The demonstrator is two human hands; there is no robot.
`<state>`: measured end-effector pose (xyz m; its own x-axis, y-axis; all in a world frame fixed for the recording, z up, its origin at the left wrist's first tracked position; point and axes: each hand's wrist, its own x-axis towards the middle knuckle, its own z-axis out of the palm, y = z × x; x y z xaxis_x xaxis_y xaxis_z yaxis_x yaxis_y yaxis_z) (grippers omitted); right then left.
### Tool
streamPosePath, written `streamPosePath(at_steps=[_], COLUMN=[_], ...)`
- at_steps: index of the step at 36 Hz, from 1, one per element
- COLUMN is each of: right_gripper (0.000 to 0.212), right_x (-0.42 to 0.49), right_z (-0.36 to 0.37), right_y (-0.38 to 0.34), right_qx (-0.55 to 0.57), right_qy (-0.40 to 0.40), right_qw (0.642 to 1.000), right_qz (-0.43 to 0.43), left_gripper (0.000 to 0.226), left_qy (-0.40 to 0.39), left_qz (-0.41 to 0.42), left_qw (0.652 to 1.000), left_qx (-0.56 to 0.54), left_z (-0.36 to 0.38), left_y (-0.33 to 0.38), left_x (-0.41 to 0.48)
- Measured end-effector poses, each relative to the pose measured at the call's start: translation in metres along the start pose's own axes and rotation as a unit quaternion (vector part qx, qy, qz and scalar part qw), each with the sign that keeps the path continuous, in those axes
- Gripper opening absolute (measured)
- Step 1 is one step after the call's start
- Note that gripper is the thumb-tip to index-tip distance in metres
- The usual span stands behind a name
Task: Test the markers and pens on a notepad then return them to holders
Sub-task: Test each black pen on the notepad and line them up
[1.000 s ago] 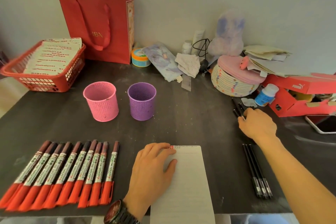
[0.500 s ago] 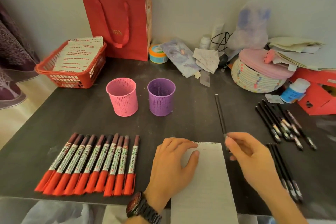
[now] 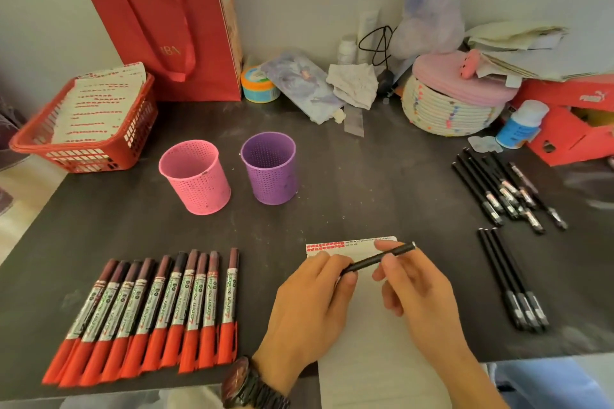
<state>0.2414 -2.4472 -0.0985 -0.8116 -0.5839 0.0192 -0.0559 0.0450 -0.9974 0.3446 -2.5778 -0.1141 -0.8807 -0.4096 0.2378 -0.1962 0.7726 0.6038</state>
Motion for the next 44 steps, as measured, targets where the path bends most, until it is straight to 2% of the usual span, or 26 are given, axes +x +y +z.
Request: streamPosePath(at_steps=[3,9,15,22,24,30,35,40,44], right_gripper=[0.018,0.021,0.022,0.024,0.023,0.008,0.012,0.016,0.015], right_x=[-0.002,-0.004,-0.005,-0.005,-0.006,-0.008,-0.009,-0.007,-0.005], right_z=[0.002,0.003,0.004,-0.002,-0.001,0.004,0.007,0.009,0.011], right_y=[0.004,0.008,0.008,0.008,0.007,0.003,0.000,-0.005,-0.010], right_qx=[-0.005,0.001,0.010,0.012,0.003,-0.033,-0.051,-0.044,-0.030], right_qy=[0.007,0.027,0.022,0.079,0.075,0.019,-0.010,-0.041,-0.037], right_qw=[1.000,1.000,1.000,0.997,0.997,0.998,0.998,0.997,0.997], right_qz=[-0.005,-0.004,-0.006,-0.017,-0.026,-0.039,-0.040,-0.049,-0.067], left_gripper=[0.032,0.047,0.059,0.067,0.065,0.039,0.060,0.070,0.079], left_qy=[0.007,0.045,0.027,0.031,0.033,0.025,0.033,0.071,0.083], left_qz=[0.005,-0.010,-0.022,-0.026,-0.023,0.009,-0.013,-0.024,-0.071], left_qw=[1.000,0.999,0.999,0.999,0.999,0.999,0.999,0.997,0.994], left_qx=[-0.001,0.029,0.005,0.027,0.030,0.024,0.039,-0.001,-0.025], left_z=[-0.001,0.004,0.007,0.005,0.005,0.005,0.004,0.004,0.001], left_y=[0.000,0.001,-0.004,-0.003,-0.004,-0.002,-0.002,-0.004,-0.003], left_x=[0.000,0.001,0.002,0.001,0.001,-0.003,-0.003,-0.003,-0.002])
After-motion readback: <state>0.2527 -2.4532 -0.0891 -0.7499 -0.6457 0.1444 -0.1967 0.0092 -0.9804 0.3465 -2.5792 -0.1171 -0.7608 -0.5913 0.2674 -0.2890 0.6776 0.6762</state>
